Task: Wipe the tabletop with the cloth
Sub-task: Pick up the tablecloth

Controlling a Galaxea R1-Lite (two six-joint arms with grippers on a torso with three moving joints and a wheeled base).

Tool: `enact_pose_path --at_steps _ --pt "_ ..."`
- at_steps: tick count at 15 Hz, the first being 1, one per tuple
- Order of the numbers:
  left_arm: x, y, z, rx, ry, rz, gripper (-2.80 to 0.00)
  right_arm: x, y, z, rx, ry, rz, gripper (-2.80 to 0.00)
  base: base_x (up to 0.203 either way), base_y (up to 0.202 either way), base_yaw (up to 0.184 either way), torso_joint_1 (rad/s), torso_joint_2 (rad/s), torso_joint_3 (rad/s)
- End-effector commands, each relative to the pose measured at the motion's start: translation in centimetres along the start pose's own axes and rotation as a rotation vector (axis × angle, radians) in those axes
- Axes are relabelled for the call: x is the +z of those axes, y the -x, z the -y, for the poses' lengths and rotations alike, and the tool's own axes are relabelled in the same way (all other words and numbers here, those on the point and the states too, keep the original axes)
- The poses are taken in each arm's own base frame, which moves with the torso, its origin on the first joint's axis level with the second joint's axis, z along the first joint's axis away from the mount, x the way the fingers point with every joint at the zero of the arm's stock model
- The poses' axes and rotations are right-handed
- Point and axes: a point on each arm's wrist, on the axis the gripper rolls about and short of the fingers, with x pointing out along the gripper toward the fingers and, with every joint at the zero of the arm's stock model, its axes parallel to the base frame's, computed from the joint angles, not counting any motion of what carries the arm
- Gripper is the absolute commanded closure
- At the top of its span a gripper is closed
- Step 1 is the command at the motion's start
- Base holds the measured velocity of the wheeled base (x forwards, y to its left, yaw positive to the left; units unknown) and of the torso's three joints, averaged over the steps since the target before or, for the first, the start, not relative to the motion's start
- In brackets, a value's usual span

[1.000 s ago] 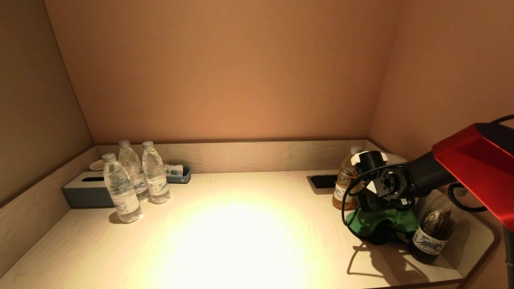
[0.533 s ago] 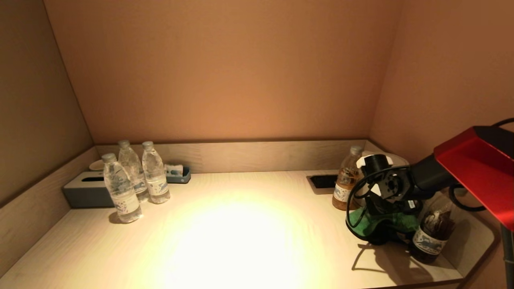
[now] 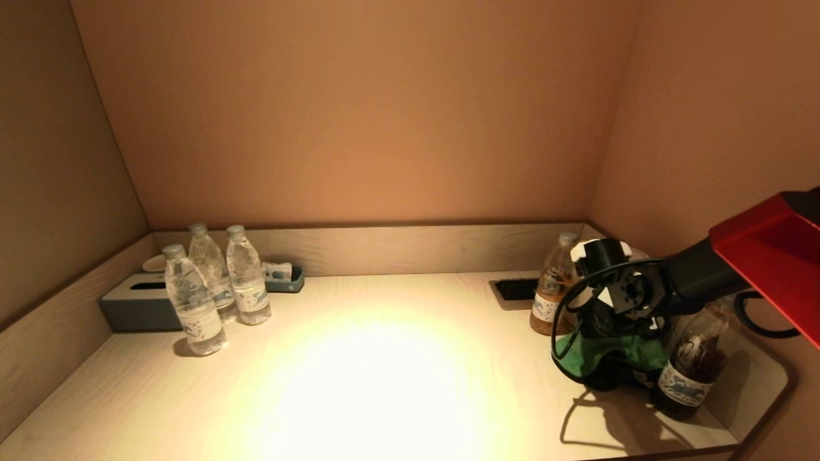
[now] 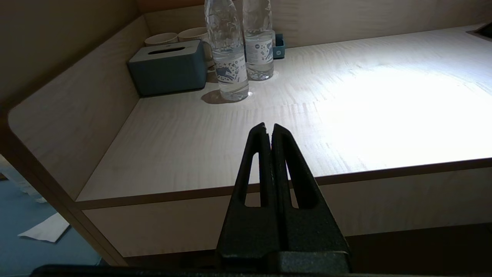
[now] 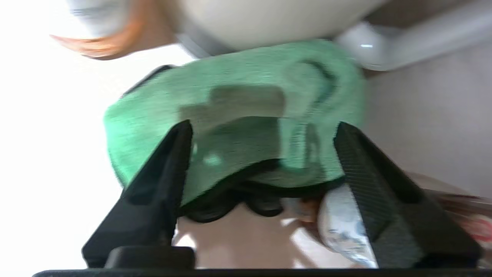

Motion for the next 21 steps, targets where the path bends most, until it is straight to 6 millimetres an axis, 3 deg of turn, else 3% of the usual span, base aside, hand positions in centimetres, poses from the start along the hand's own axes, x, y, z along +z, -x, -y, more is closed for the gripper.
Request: enact_pose_path --at_steps 1,10,16,17,18,21 --pt "0.0 0.0 0.0 0.001 0.0 0.0 0.0 0.1 0.3 -0.2 0.12 -0.015 0.002 -2.8 0.0 0.0 0.0 0.0 0.0 0.0" --pt "0.0 0.0 0.0 0.001 0.0 0.0 0.0 -1.2 -3.3 -1.6 0.148 -0.026 -0.075 -2.8 0.0 0.0 0.0 0.0 0.0 0.0" --pt "0.0 0.0 0.0 0.0 0.0 0.0 0.0 -1.8 -6.7 -0.4 0.11 -0.07 -0.13 -2.8 0.0 0.0 0.0 0.0 0.0 0.0" --pt "0.0 0.0 0.0 0.0 0.0 0.0 0.0 -2.0 -7.3 -0.1 0.113 -0.077 -0.141 -1.63 0.0 0.0 0.0 0.0 0.0 0.0" --pt "0.0 0.0 0.0 0.001 0.0 0.0 0.0 -2.0 -7.4 -0.1 0.116 -0.08 -0.142 0.0 0.0 0.0 0.0 0.0 0.0 0.0" --pt "0.0 0.0 0.0 -0.001 0.0 0.0 0.0 -2.1 -7.9 0.3 0.12 -0.09 -0.15 0.0 0.0 0.0 0.0 0.0 0.0 0.0"
